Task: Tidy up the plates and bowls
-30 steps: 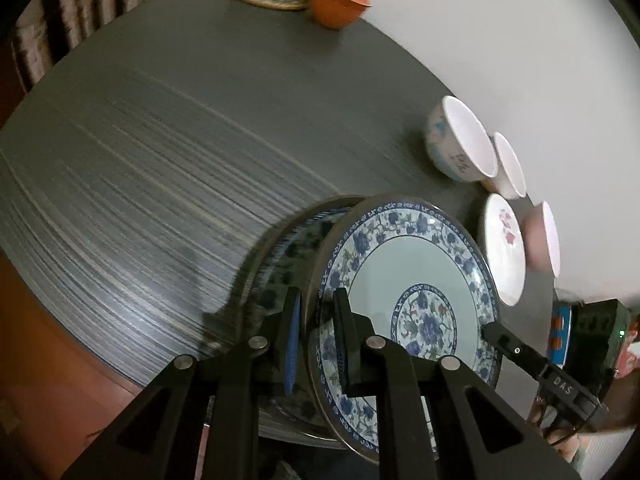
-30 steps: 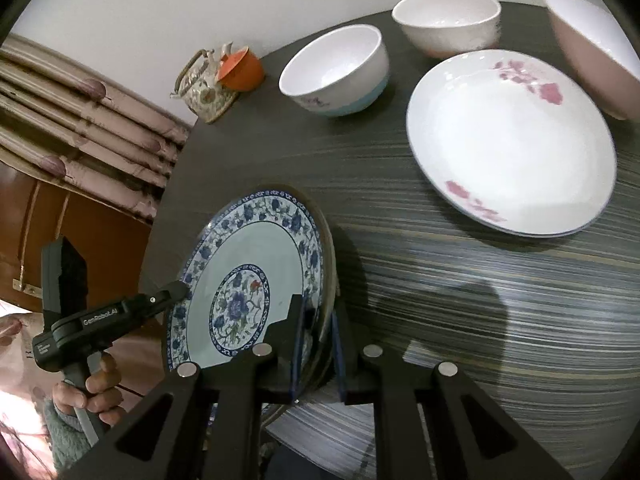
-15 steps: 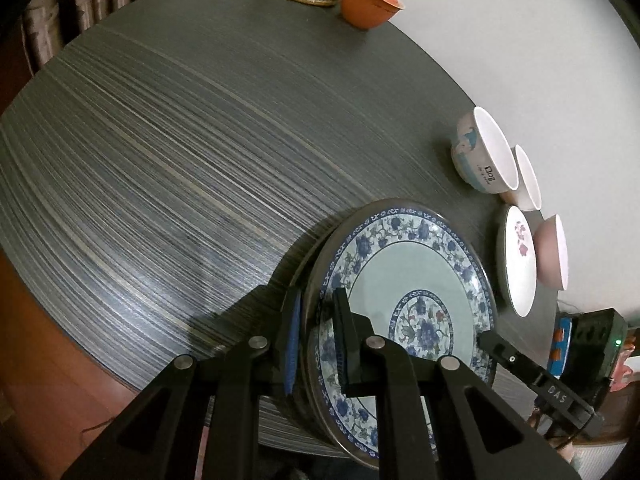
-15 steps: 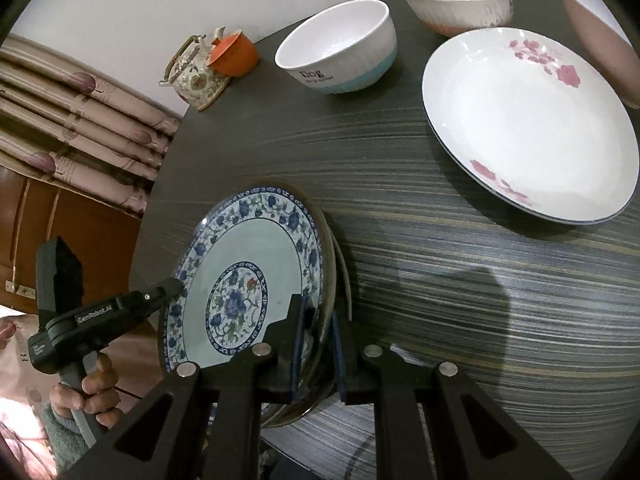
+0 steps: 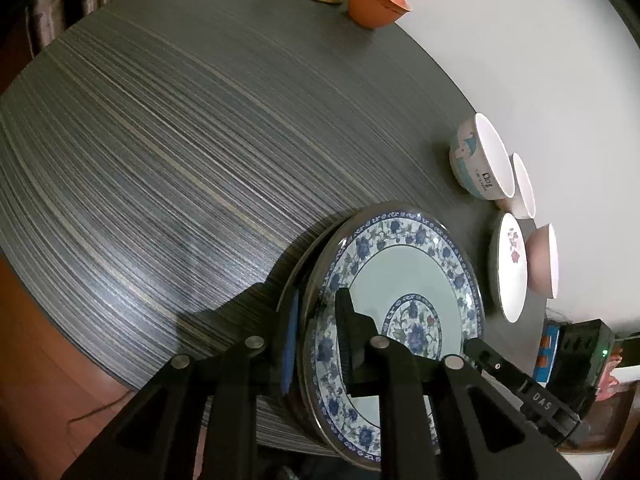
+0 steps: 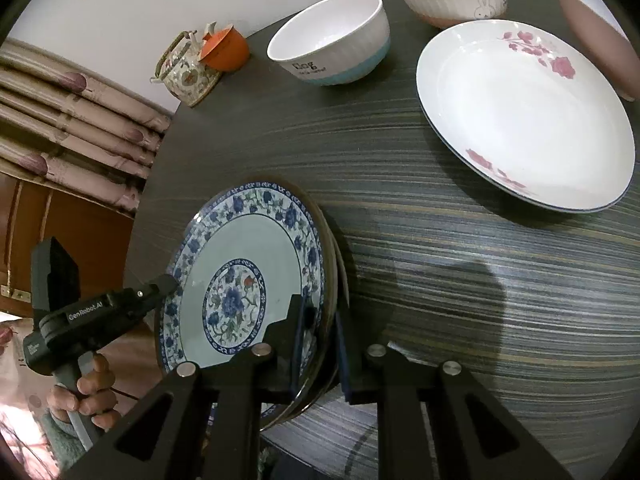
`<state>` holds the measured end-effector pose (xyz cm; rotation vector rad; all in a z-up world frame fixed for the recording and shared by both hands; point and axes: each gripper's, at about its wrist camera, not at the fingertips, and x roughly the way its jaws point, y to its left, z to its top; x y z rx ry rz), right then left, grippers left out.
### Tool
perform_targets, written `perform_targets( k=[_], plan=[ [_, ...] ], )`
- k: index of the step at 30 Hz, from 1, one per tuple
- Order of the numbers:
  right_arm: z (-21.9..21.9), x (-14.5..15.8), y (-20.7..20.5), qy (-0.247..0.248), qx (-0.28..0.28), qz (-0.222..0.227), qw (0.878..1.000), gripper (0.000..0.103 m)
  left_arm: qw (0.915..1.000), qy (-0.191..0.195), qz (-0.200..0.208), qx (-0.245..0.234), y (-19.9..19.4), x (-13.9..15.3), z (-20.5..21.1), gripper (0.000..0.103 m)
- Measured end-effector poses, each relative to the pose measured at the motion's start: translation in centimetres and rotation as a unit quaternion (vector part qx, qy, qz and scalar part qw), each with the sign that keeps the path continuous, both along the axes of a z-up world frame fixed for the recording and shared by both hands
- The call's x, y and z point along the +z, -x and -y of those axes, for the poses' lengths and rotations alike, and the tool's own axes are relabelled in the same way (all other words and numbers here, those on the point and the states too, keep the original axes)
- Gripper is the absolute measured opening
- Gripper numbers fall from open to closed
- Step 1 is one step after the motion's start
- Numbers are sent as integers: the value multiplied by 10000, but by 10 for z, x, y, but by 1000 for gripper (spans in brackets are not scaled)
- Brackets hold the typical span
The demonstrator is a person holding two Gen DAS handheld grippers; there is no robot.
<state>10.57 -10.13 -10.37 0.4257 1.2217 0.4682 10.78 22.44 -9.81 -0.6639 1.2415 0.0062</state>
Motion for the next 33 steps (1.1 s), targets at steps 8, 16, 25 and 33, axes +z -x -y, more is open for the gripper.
perform_targets(
  k=[8, 16, 25, 33],
  plan=[
    [-12, 1, -2, 395, 121, -74, 9991, 32, 9999, -130, 8, -37, -1, 1, 6, 20],
    [-18, -4, -5, 426, 141, -125, 9989, 32, 9995, -302, 63, -67, -3, 3, 12, 24],
    [-18, -5, -3, 360, 108, -107, 9992, 34, 9966, -797, 185, -127, -2, 10, 19, 31],
    [-8, -7, 3, 122, 33, -145, 9998, 34, 9949, -992, 141, -124, -3, 10, 22, 34]
  ],
)
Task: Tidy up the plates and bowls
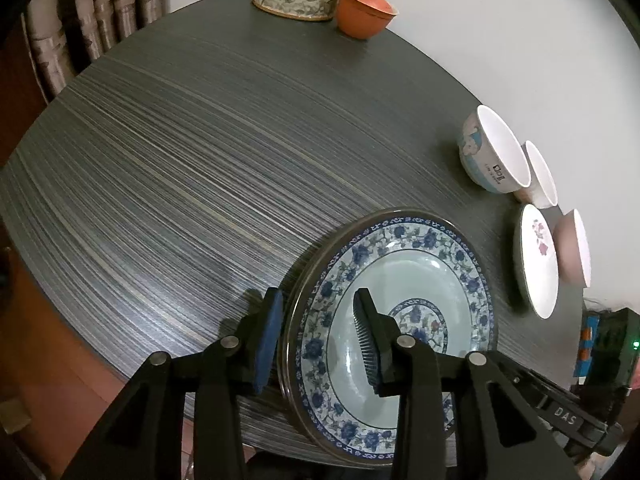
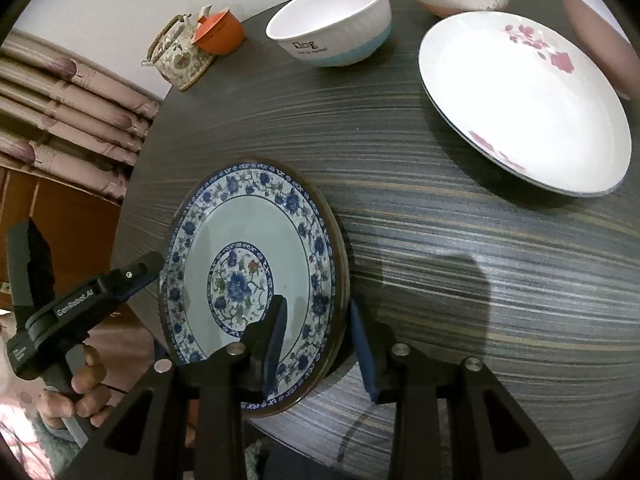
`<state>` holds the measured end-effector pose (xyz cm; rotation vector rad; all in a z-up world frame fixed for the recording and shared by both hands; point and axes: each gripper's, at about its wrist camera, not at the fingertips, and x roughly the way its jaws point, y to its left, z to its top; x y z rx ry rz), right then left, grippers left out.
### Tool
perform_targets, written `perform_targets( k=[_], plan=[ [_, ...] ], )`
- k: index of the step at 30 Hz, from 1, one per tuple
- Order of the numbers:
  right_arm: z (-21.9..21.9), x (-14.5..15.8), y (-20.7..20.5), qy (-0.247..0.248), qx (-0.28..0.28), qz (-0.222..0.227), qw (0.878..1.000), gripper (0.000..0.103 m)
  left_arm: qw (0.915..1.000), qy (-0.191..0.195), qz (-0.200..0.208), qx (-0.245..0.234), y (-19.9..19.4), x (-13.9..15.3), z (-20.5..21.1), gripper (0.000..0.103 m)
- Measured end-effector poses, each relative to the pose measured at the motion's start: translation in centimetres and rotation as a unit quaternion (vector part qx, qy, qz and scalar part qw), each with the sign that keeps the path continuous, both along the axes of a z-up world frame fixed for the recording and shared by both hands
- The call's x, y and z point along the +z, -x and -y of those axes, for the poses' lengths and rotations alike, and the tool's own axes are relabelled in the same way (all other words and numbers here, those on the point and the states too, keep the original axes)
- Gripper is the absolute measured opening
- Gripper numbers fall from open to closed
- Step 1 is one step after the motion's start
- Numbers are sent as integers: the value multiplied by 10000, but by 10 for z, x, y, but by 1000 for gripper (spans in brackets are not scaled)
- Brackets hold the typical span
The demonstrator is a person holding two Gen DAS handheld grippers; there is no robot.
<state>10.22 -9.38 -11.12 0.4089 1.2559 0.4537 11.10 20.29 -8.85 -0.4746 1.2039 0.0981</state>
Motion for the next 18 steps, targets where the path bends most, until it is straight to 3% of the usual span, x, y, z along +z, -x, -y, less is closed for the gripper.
perform_targets(
  k=[10, 18],
  plan=[
    [38, -1, 10, -353, -297, 198, 9987, 34, 10000, -8, 13, 74, 3, 0, -2, 35],
    [94, -3, 19, -489, -705, 350, 9957, 34, 10000, 9, 62, -47, 4, 1, 3, 36]
  ],
)
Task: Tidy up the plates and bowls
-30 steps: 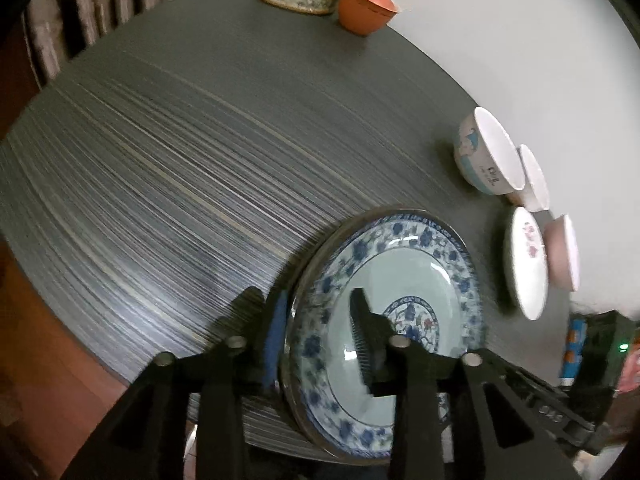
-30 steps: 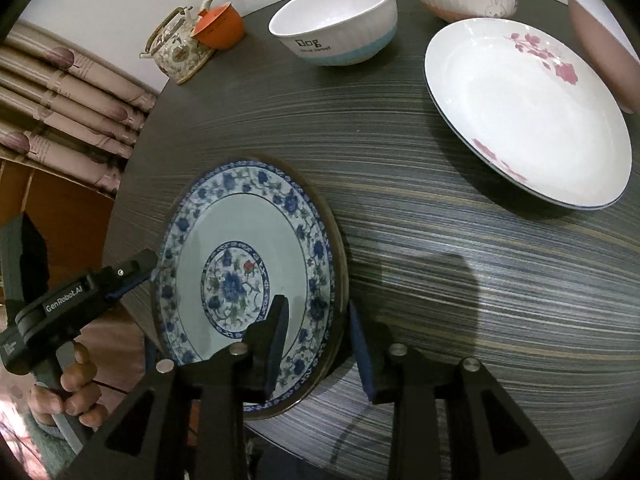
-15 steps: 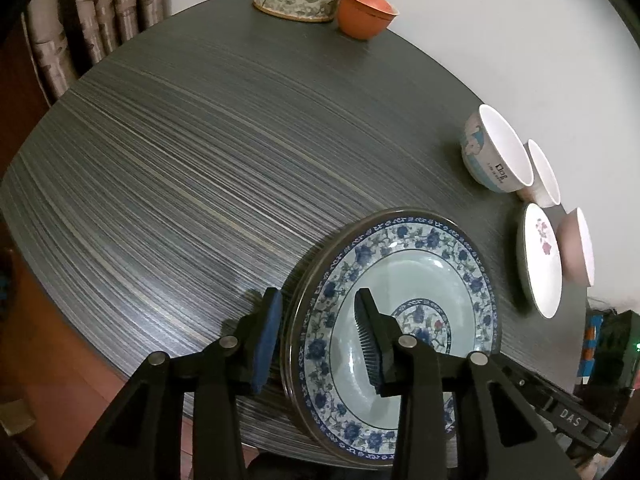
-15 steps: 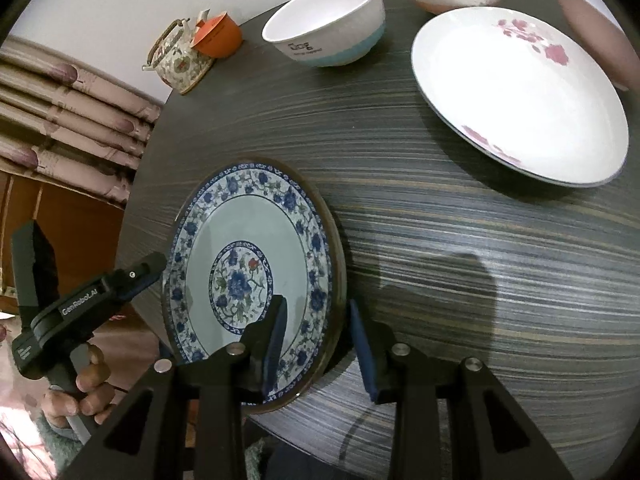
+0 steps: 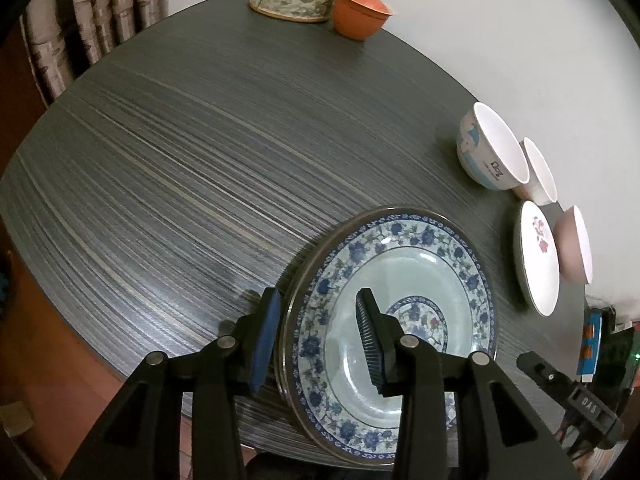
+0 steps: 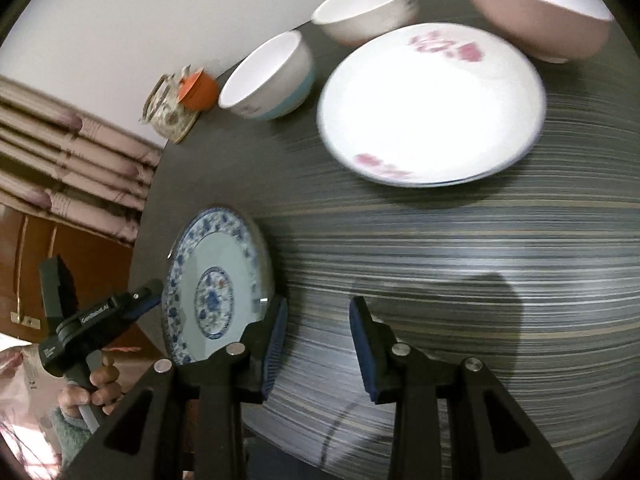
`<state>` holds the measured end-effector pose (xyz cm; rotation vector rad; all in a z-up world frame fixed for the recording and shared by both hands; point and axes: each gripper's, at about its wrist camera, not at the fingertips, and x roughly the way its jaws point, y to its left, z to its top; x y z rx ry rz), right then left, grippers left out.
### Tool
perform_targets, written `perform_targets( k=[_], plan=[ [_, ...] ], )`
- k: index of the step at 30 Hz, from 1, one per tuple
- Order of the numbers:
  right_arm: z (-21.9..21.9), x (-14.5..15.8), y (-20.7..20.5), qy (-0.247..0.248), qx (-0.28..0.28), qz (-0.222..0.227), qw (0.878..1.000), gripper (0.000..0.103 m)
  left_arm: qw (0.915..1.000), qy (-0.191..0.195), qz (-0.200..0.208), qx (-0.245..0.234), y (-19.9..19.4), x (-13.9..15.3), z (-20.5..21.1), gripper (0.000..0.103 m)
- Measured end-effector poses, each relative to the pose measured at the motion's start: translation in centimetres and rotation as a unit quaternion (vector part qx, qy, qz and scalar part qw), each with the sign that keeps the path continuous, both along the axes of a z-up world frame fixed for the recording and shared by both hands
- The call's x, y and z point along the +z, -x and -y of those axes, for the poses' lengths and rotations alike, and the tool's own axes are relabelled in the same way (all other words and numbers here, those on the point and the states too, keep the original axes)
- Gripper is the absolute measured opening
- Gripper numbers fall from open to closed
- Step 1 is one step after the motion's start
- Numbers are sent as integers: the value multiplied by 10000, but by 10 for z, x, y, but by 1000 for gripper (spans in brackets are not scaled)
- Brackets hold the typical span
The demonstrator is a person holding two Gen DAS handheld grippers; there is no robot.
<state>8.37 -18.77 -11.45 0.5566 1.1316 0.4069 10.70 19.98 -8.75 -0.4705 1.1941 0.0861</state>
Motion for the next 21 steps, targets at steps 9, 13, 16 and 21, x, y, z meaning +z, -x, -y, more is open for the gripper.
perform_targets(
  k=[9, 13, 16, 21],
  plan=[
    [69, 4, -1, -127, -590, 315, 9977, 34, 9986, -57, 522, -16, 3, 19, 5, 38],
    [92, 8, -5, -11, -791, 520, 9955, 34, 9971, 1, 753, -120, 3, 30, 14, 38],
    [101, 8, -5, 64, -927, 653, 9935, 32, 9968, 139, 746, -268, -2, 32, 28, 38],
    [112, 6, -15, 222, -1015, 751, 9918, 32, 9959, 400, 668, -463, -19, 32, 63, 38]
  ],
)
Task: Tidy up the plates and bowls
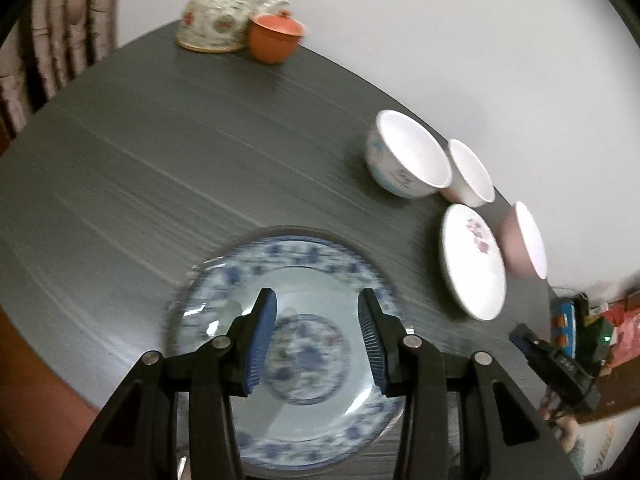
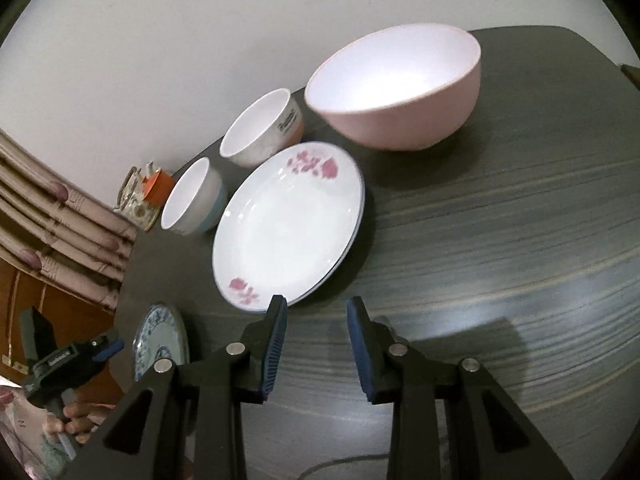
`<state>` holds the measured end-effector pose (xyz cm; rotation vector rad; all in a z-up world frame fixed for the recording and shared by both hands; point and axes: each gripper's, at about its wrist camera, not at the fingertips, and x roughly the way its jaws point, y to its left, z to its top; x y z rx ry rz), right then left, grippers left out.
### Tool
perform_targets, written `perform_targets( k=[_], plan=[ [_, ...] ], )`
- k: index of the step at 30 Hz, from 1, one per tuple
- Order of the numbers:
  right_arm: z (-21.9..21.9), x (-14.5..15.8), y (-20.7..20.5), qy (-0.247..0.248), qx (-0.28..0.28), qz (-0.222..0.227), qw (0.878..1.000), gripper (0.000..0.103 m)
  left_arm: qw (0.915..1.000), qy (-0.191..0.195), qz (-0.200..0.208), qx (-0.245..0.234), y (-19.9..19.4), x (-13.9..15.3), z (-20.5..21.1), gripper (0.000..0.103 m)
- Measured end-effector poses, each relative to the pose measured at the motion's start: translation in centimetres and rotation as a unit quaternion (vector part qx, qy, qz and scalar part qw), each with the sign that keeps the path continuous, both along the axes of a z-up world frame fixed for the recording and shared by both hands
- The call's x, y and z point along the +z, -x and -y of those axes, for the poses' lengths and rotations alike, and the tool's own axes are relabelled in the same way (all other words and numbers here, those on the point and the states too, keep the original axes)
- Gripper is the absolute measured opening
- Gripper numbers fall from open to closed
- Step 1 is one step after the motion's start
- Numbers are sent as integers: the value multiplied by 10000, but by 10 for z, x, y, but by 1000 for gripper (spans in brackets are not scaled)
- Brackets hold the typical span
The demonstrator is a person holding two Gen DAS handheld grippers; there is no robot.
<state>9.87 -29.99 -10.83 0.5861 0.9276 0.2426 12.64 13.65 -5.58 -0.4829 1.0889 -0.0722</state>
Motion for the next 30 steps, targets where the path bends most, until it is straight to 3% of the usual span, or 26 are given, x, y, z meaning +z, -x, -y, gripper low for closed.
perform_targets(
  k=[9, 18, 30],
  plan=[
    [8, -2, -37, 297, -75, 52, 9995, 32, 9987, -125, -71, -498, -53, -7, 82, 38],
    [18, -10, -65, 494, -35, 13, 9988, 30, 9965, -195, -204, -790, -104, -29, 133, 38],
    [14, -26, -88, 468, 96, -129, 9988, 25, 9934, -377, -499, -963, -129, -54, 156, 32]
  ],
)
